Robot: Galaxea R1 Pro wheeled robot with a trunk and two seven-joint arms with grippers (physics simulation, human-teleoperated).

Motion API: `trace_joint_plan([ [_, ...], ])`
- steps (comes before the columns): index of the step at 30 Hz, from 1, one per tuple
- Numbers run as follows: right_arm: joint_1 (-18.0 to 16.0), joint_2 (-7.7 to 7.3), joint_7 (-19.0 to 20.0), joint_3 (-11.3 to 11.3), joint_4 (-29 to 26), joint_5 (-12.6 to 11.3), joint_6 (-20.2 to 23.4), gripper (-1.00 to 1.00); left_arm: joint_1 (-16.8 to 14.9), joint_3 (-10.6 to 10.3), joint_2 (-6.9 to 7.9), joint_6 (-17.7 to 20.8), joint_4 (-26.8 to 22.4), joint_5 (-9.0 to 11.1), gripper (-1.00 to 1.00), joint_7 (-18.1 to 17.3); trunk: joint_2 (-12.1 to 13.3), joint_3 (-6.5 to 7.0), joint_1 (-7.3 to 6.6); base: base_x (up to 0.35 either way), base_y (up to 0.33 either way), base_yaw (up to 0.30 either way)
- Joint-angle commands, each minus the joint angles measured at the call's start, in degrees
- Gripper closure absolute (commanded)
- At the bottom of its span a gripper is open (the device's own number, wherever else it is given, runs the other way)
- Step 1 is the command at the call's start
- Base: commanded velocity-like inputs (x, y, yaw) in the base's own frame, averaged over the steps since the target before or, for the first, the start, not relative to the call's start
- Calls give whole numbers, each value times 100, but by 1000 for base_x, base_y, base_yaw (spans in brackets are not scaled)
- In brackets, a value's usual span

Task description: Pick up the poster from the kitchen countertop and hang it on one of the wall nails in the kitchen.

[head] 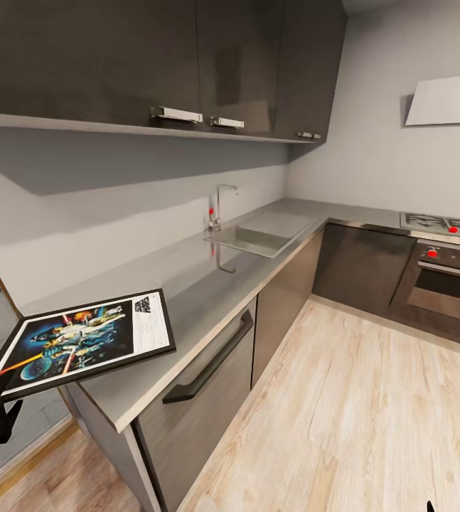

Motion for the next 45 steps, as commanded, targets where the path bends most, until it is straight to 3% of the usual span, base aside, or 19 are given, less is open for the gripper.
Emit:
trace_joint_plan([
  [1, 0, 1, 47, -6, 1, -48, -10, -100, 1, 5, 1, 35, -1, 60, -100, -12, -2, -3, 0, 0, 0, 0],
  [16, 0, 1, 47, -6, 22, -48, -10, -100, 1, 5, 1, 37, -1, 60, -100, -12, -2, -3, 0, 0, 0, 0],
  [17, 0, 1, 47, -6, 22, -48, -10, -100, 1, 5, 1, 39, -1, 60, 100, -12, -2, -3, 0, 0, 0, 0],
  [45, 0, 1, 49, -6, 22, -48, -10, -100, 1, -2, 1, 43, -104, 67, 100, -55, -2, 33, 0, 0, 0, 0],
])
